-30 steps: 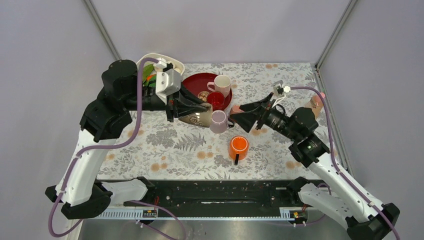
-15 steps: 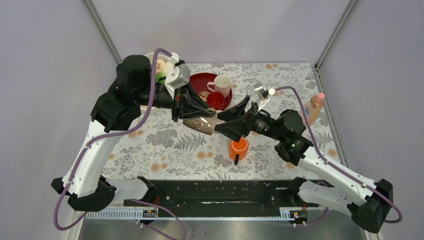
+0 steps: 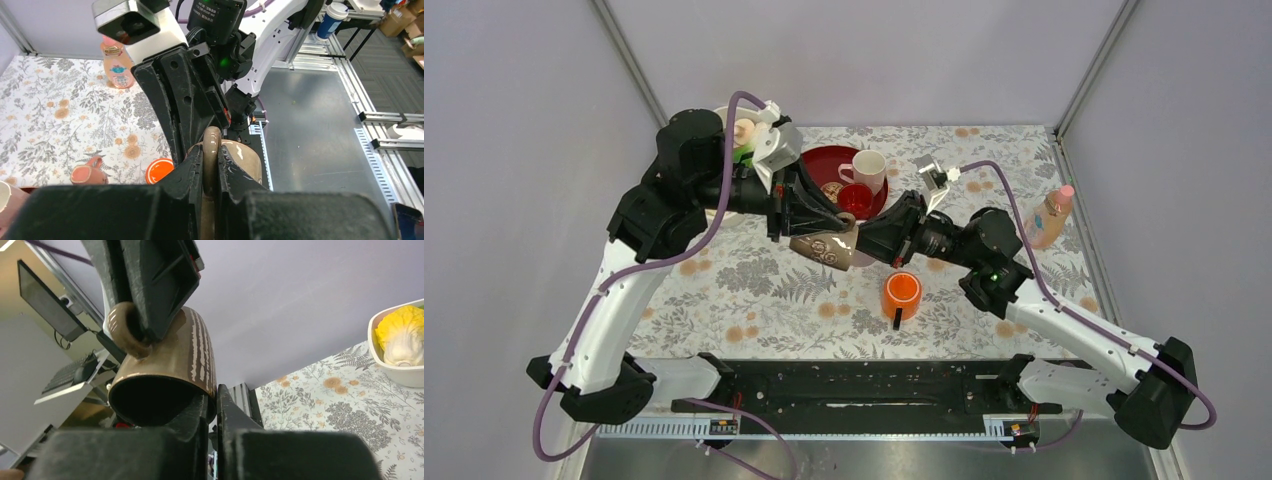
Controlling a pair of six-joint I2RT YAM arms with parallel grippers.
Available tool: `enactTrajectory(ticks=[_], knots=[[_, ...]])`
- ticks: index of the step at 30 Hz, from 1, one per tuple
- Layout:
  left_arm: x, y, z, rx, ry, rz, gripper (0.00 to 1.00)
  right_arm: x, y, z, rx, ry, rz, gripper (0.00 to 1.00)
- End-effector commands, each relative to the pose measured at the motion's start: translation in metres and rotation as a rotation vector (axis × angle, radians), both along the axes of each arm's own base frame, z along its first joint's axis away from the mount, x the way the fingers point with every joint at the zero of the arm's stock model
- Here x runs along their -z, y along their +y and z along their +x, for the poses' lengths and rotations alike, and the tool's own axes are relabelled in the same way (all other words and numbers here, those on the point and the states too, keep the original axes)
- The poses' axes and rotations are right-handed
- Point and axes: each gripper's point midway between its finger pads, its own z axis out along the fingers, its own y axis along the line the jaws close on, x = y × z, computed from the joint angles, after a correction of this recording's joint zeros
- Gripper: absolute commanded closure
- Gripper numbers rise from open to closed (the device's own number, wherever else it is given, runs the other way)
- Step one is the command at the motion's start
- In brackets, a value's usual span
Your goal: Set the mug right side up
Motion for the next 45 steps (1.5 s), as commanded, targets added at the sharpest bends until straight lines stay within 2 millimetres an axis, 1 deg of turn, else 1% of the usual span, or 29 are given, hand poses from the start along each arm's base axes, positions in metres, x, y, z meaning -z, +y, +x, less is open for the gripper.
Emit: enactTrajectory(ticks=[1, 3, 4, 5, 6, 7, 9, 10, 11, 12, 13, 15, 17, 18, 19, 20, 22, 23, 24, 26, 29, 32, 34, 37, 38, 39, 42, 44, 45], knots=[[-0.008, -0.001, 0.002, 0.007, -0.068, -0.049, 1.00, -0.036, -0.010, -0.020, -0.043, -0.102, 0.087, 1.00], [-0.003, 0.001, 0.013, -0.036, -0.067, -0.042, 1.00, -0.027, -0.013, -0.015, 0.006, -0.100, 0.046, 1.00], [-0.001, 0.003, 0.020, -0.073, -0.075, -0.036, 0.93, -0.023, -0.016, -0.010, 0.052, -0.094, 0.020, 1.00], [0.001, 0.006, 0.032, -0.141, -0.099, -0.021, 0.73, -0.015, -0.019, -0.003, 0.098, -0.071, -0.017, 1.00], [0.005, 0.011, 0.042, -0.207, -0.132, -0.003, 0.46, -0.007, -0.021, 0.004, 0.145, -0.051, -0.058, 1.00], [0.009, 0.016, 0.052, -0.259, -0.185, 0.020, 0.28, 0.002, -0.024, 0.015, 0.207, -0.021, -0.106, 1.00], [0.018, 0.026, 0.068, -0.351, -0.254, 0.075, 0.02, 0.023, -0.025, 0.026, 0.259, 0.025, -0.225, 1.00], [0.023, 0.032, 0.076, -0.400, -0.282, 0.105, 0.01, 0.037, -0.025, 0.033, 0.284, 0.061, -0.287, 1.00], [0.027, 0.039, 0.085, -0.452, -0.313, 0.134, 0.01, 0.049, -0.026, 0.039, 0.307, 0.089, -0.346, 1.00], [0.030, 0.047, 0.093, -0.506, -0.339, 0.160, 0.01, 0.072, -0.029, 0.047, 0.348, 0.138, -0.433, 1.00], [0.033, 0.054, 0.100, -0.566, -0.349, 0.183, 0.01, 0.086, -0.032, 0.056, 0.392, 0.169, -0.496, 1.00], [0.034, 0.069, 0.113, -0.699, -0.316, 0.199, 0.01, 0.107, -0.042, 0.075, 0.500, 0.218, -0.602, 1.00], [0.040, 0.078, 0.122, -0.835, -0.216, 0.184, 0.01, 0.123, -0.053, 0.094, 0.621, 0.288, -0.675, 1.00], [0.048, 0.081, 0.127, -0.888, -0.175, 0.179, 0.01, 0.126, -0.055, 0.100, 0.661, 0.318, -0.678, 1.00], [0.067, 0.083, 0.130, -0.930, -0.130, 0.191, 0.01, 0.127, -0.052, 0.106, 0.688, 0.354, -0.659, 1.00], [0.078, 0.081, 0.132, -0.950, -0.101, 0.187, 0.01, 0.127, -0.048, 0.110, 0.706, 0.382, -0.629, 1.00], [0.107, 0.075, 0.136, -0.971, -0.047, 0.237, 0.01, 0.126, -0.038, 0.118, 0.733, 0.426, -0.578, 1.00], [0.118, 0.072, 0.138, -0.980, -0.037, 0.257, 0.01, 0.127, -0.033, 0.122, 0.743, 0.448, -0.565, 1.00], [0.128, 0.066, 0.140, -0.973, -0.034, 0.276, 0.01, 0.124, -0.031, 0.125, 0.760, 0.449, -0.554, 1.00], [0.138, 0.052, 0.140, -0.952, -0.035, 0.293, 0.01, 0.120, -0.029, 0.130, 0.800, 0.449, -0.540, 1.00], [0.139, 0.035, 0.148, -0.945, -0.051, 0.288, 0.01, 0.115, -0.026, 0.137, 0.844, 0.445, -0.524, 1.00], [0.143, 0.019, 0.153, -0.924, -0.047, 0.307, 0.01, 0.118, -0.020, 0.140, 0.855, 0.445, -0.552, 1.00], [0.149, 0.011, 0.155, -0.903, -0.058, 0.332, 0.02, 0.118, -0.016, 0.139, 0.853, 0.443, -0.562, 1.00], [0.159, 0.015, 0.164, -0.935, -0.091, 0.376, 0.12, 0.120, -0.016, 0.136, 0.848, 0.445, -0.569, 1.00], [0.161, 0.018, 0.166, -0.944, -0.106, 0.390, 0.21, 0.120, -0.018, 0.136, 0.851, 0.444, -0.566, 1.00], [0.161, 0.019, 0.169, -0.955, -0.121, 0.398, 0.25, 0.118, -0.019, 0.136, 0.854, 0.440, -0.560, 1.00], [0.161, 0.023, 0.180, -0.989, -0.174, 0.428, 0.50, 0.115, -0.019, 0.134, 0.842, 0.424, -0.559, 1.00], [0.163, 0.022, 0.187, -0.997, -0.195, 0.455, 0.60, 0.114, -0.015, 0.131, 0.815, 0.415, -0.561, 1.00], [0.166, 0.020, 0.190, -0.995, -0.196, 0.472, 0.67, 0.115, -0.013, 0.130, 0.799, 0.411, -0.562, 1.00]])
